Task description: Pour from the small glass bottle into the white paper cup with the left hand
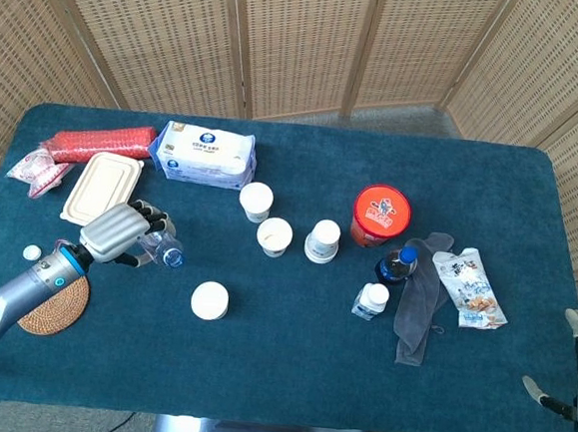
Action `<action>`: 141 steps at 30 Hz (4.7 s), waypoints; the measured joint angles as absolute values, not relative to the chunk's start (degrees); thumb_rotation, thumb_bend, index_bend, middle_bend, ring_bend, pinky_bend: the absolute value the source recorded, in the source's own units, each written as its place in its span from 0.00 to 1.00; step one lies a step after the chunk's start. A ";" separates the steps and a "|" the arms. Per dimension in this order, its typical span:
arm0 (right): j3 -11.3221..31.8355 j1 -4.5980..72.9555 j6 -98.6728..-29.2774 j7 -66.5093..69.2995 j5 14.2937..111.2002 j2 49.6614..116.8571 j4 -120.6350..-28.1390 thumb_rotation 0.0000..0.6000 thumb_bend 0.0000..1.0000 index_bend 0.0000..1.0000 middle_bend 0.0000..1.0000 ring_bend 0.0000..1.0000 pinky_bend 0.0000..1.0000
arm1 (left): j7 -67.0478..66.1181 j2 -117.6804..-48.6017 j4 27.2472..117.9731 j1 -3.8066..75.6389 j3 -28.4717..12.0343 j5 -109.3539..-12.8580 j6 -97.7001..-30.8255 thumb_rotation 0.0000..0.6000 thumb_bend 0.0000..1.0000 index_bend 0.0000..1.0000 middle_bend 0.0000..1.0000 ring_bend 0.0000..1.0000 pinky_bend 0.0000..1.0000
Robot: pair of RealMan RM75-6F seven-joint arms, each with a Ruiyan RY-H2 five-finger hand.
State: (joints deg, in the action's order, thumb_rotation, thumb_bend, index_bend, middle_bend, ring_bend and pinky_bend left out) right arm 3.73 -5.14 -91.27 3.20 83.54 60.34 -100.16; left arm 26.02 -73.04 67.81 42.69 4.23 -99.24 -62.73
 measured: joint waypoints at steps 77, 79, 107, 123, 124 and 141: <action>4.05 -5.89 -91.34 6.85 82.62 61.43 -97.32 1.00 0.14 0.00 0.05 0.00 0.00 | 12.30 -67.84 75.43 53.52 6.24 -104.09 -53.16 1.00 0.51 0.41 0.39 0.37 0.34; 4.09 -5.90 -91.34 7.04 82.60 61.48 -97.15 1.00 0.14 0.00 0.05 0.00 0.00 | 11.63 -67.77 75.52 53.81 6.31 -104.29 -52.87 1.00 0.51 0.41 0.39 0.37 0.34; 4.22 -6.37 -91.67 9.53 82.62 62.27 -95.12 1.00 0.14 0.00 0.05 0.00 0.00 | 3.72 -66.01 77.49 56.65 6.68 -105.42 -49.80 1.00 0.51 0.42 0.38 0.37 0.32; 4.22 -6.52 -91.57 10.57 82.59 62.66 -94.14 1.00 0.14 0.00 0.05 0.00 0.00 | 0.16 -65.47 78.36 58.03 6.92 -105.64 -47.59 1.00 0.51 0.42 0.38 0.37 0.32; 4.23 -6.54 -91.57 10.63 82.57 62.68 -94.06 1.00 0.14 0.00 0.05 0.00 0.00 | 0.13 -65.46 78.42 58.06 6.90 -105.59 -47.53 1.00 0.51 0.42 0.38 0.37 0.32; 4.26 -6.74 -91.43 12.18 82.44 63.17 -92.59 1.00 0.14 0.00 0.05 0.00 0.00 | -4.59 -64.58 79.60 59.92 6.76 -106.14 -44.92 1.00 0.51 0.42 0.39 0.37 0.31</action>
